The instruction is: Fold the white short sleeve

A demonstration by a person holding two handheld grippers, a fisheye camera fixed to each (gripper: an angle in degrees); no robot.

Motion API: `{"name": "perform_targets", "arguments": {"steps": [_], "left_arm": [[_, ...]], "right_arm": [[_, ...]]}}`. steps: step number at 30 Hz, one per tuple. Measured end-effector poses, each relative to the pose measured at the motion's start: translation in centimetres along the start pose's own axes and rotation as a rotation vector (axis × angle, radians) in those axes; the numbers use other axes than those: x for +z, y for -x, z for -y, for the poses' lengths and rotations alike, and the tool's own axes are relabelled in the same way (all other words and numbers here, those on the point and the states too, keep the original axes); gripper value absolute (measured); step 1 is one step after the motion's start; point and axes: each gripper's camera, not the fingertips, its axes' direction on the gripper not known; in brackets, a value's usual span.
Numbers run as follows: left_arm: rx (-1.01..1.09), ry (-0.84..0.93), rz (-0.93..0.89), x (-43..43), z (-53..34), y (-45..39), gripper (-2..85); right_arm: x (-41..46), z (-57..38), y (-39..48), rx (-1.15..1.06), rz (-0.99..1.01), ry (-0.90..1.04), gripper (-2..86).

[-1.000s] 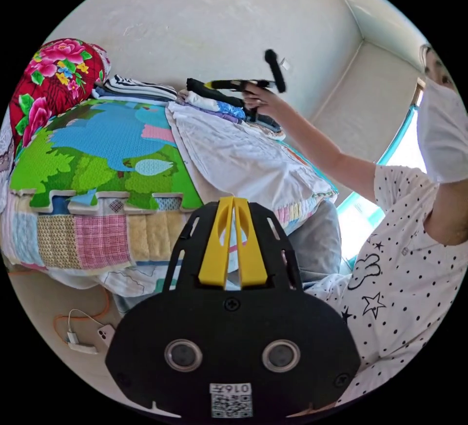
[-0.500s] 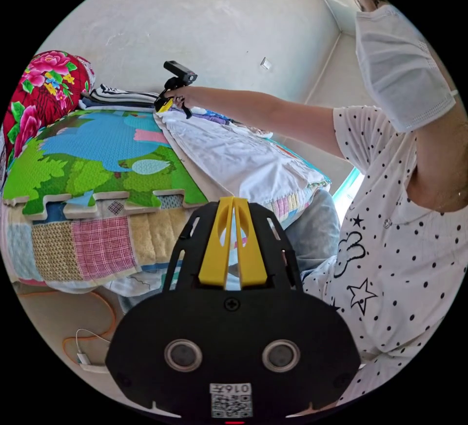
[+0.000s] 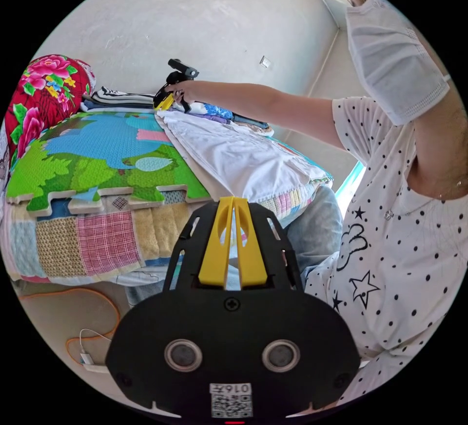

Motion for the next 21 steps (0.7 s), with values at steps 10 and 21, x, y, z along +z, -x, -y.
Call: {"name": "perform_targets", "arguments": {"steps": [10, 21], "left_arm": [[0.008, 0.012, 0.012, 0.3, -0.9, 0.0, -1.0], [-0.019, -0.004, -0.003, 0.7, -1.7, 0.6, -1.0]], "right_arm": [[3.6, 4.8, -0.5, 0.022, -0.052, -0.004, 0.0], [3.4, 9.7, -5.0, 0.152, 0.271, -0.027, -0.3]]}}
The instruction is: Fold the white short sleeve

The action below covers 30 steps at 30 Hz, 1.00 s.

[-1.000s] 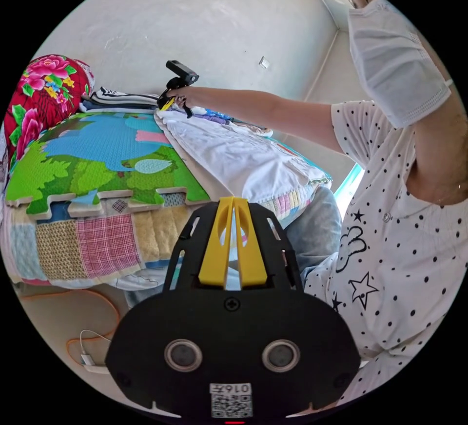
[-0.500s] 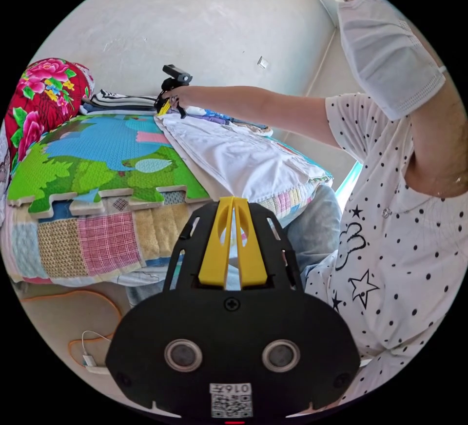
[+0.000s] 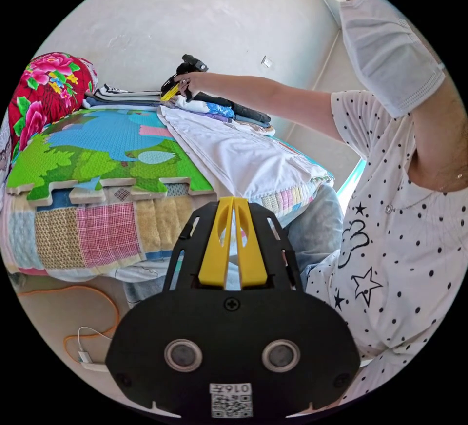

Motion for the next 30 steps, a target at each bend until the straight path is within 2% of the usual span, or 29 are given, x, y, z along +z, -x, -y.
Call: {"name": "perform_targets", "arguments": {"steps": [4, 8, 14, 16, 18, 21, 26, 30], "left_arm": [[-0.005, 0.005, 0.002, 0.3, -0.2, 0.1, -1.0], [-0.001, 0.011, 0.008, 0.6, -0.2, 0.1, -1.0], [-0.002, 0.005, 0.006, 0.7, -0.3, 0.2, -1.0], [-0.006, 0.009, 0.006, 0.9, -0.3, 0.3, -1.0], [-0.006, 0.008, 0.006, 0.9, -0.3, 0.3, -1.0], [-0.008, 0.000, 0.006, 0.9, -0.3, 0.3, -1.0], [0.008, -0.007, 0.012, 0.8, -0.4, 0.3, -1.0], [0.020, -0.005, 0.013, 0.7, -0.3, 0.4, -1.0]], "right_arm": [[1.7, 0.7, 0.1, -0.048, -0.036, 0.038, 0.4], [3.2, 1.1, 1.7, -0.126, -0.231, 0.077, 6.1], [3.9, 1.6, 2.9, -0.116, -0.179, 0.137, 10.0], [4.6, 1.4, 3.6, -0.130, -0.216, 0.153, 10.5], [5.6, 1.0, 4.5, -0.153, -0.359, 0.142, 10.1], [6.6, 0.3, 4.9, -0.182, -0.463, 0.128, 7.4], [6.6, -0.7, 4.0, -0.163, -0.474, 0.097, 0.9], [4.8, -0.8, 1.5, -0.054, -0.352, 0.059, 0.0]]}}
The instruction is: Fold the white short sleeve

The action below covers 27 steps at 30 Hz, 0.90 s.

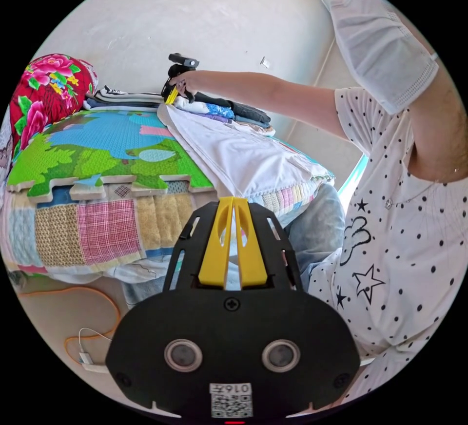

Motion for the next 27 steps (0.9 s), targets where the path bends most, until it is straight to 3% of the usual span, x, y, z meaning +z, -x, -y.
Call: {"name": "perform_targets", "arguments": {"steps": [5, 10, 13, 18, 24, 27], "left_arm": [[-0.015, -0.008, 0.000, -0.3, -0.1, 0.4, -1.0], [-0.083, -0.030, -0.034, -0.4, -0.7, 1.8, -1.0], [-0.117, -0.050, -0.057, -0.8, -1.1, 2.5, -0.9], [-0.211, -0.028, 0.010, -1.7, -1.5, 3.7, -0.3], [-0.298, -0.094, -0.113, -2.5, -0.9, 5.0, 7.5], [-0.319, -0.044, -0.115, -1.2, 0.2, 5.4, 9.6]], "right_arm": [[1.5, -0.9, -3.7, 0.145, 0.186, 0.027, -0.1], [5.2, -3.4, -5.0, 0.155, 0.314, 0.037, 0.3], [6.1, -5.5, -5.8, 0.094, 0.377, -0.016, 1.5], [5.3, -8.8, -8.6, -0.028, 0.649, -0.030, 12.1], [0.0, -16.6, -11.9, -0.218, 0.651, -0.197, 11.8], [-2.7, -22.7, -13.0, -0.346, 0.593, -0.279, 11.4]]}}
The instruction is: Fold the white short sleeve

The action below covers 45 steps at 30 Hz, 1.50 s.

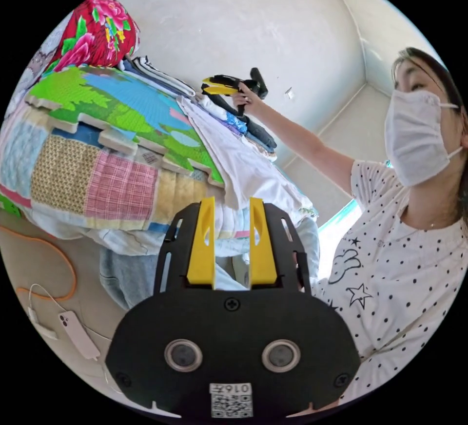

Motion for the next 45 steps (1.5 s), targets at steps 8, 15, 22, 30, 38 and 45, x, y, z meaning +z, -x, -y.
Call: {"name": "perform_targets", "arguments": {"steps": [8, 15, 22, 30, 38, 45], "left_arm": [[0.006, 0.020, 0.019, 0.6, 1.6, -1.5, 2.8], [0.057, -0.060, -0.090, -2.2, 3.3, -3.7, -0.9], [0.171, -0.054, -0.189, -2.7, 4.5, -6.9, -1.0], [0.149, -0.048, -0.202, -3.7, 3.2, -6.8, -1.0], [0.002, -0.124, -0.159, -6.0, 2.6, -3.0, -1.0], [-0.096, -0.112, -0.199, -6.3, 3.0, 0.7, -1.0]], "right_arm": [[-7.7, -14.0, 7.3, -0.225, -0.027, 0.046, 10.4], [-11.4, -24.1, 12.6, -0.323, -0.020, 0.116, 11.3], [-11.7, -29.0, 18.1, -0.431, -0.142, 0.132, 12.8], [-8.1, -28.8, 16.1, -0.104, -0.171, 0.248, 11.5], [-6.4, -30.6, 14.9, 0.060, -0.297, 0.202, 7.7], [-15.0, -40.8, 13.3, 0.026, -0.209, 0.108, 7.2]]}}
